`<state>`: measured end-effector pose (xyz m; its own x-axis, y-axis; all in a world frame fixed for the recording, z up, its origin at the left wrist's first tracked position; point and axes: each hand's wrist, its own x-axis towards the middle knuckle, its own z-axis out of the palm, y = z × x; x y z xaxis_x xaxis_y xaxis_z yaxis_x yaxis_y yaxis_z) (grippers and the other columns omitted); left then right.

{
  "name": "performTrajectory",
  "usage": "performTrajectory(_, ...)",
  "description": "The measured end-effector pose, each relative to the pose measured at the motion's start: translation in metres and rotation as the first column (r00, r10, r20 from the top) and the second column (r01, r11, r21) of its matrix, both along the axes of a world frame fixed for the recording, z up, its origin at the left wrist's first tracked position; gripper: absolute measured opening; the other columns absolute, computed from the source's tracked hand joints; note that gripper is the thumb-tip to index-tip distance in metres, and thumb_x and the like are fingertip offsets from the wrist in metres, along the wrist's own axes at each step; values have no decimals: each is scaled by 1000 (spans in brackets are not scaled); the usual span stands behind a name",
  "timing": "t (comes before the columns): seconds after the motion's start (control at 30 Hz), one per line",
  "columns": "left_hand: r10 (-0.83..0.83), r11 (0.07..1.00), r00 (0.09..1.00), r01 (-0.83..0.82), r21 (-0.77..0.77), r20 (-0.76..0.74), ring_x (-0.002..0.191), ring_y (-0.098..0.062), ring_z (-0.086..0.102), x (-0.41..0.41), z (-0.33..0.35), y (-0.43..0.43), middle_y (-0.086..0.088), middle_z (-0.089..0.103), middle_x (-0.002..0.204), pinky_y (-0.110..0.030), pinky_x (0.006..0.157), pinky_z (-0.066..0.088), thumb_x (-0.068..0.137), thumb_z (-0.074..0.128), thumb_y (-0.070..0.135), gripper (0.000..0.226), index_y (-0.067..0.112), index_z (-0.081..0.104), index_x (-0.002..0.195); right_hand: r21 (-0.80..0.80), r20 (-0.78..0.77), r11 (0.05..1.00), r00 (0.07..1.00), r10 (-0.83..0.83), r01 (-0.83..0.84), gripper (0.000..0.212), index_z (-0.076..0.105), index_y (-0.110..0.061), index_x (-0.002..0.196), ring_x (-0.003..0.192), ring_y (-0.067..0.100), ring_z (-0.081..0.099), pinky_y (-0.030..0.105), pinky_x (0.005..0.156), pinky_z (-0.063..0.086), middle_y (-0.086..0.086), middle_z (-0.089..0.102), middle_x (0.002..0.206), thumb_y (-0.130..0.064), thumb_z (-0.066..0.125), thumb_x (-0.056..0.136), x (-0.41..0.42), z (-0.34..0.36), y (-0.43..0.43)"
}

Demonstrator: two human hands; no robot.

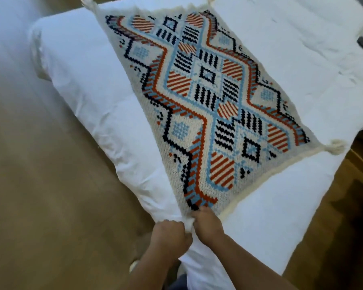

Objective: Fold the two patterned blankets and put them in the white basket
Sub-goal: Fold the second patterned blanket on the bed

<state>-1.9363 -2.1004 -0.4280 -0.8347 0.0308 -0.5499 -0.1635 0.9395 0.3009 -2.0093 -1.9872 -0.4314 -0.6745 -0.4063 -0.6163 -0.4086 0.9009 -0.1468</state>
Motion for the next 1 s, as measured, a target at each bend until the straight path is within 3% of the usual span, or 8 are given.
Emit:
performTrajectory(0.1,-66,993,994,56,-105,-91,88,-25,60,-17,14,-19,-6,64,97,-31,66,32,87,40,51,43,12,56,96,-74,-67,993,993,-95,90,27,60,-8,110,110,24,47,30,87,39,12,53,120,-9,39,92,-10,7,-3)
performTrajectory(0.27,-215,933,963,154,-325,-160,80,-23,62,-65,29,-48,-3,63,93,-29,59,34,99,36,27,26,11,55,105,-139,-146,988,985,-91,70,22,59,-8,105,103,26,49,33,83,39,11,57,112,-10,43,90,-47,22,-21)
performTrajectory(0.4,-157,919,976,88,-384,-152,74,-20,63,-109,40,-86,2,65,84,-27,56,35,97,38,23,23,14,60,94,-103,-227,993,971,-71,49,22,60,-10,103,99,27,53,36,81,40,10,61,106,-10,41,92,-96,35,-36)
performTrajectory(0.67,-35,928,978,-44,-371,-203,77,-21,65,-206,61,-184,1,67,85,-26,55,34,98,33,35,35,17,62,90,-76,-368,997,929,-30,2,27,61,-15,112,108,27,46,38,90,36,8,56,112,-15,42,93,-215,58,-106)
performTrajectory(0.8,52,946,971,-123,-299,-234,81,-22,64,-242,66,-244,-1,67,89,-26,57,35,97,27,42,44,17,62,92,-25,-462,1000,887,-2,-11,25,63,-12,106,108,28,43,38,90,35,9,52,111,-16,42,94,-257,67,-172)
performTrajectory(1.0,19,957,963,-94,-273,-268,75,-21,61,-300,67,-354,0,65,87,-25,54,30,99,27,42,42,18,60,92,46,-501,998,865,-18,47,22,63,-10,102,108,27,43,35,89,37,10,51,113,-13,43,93,-313,74,-286)
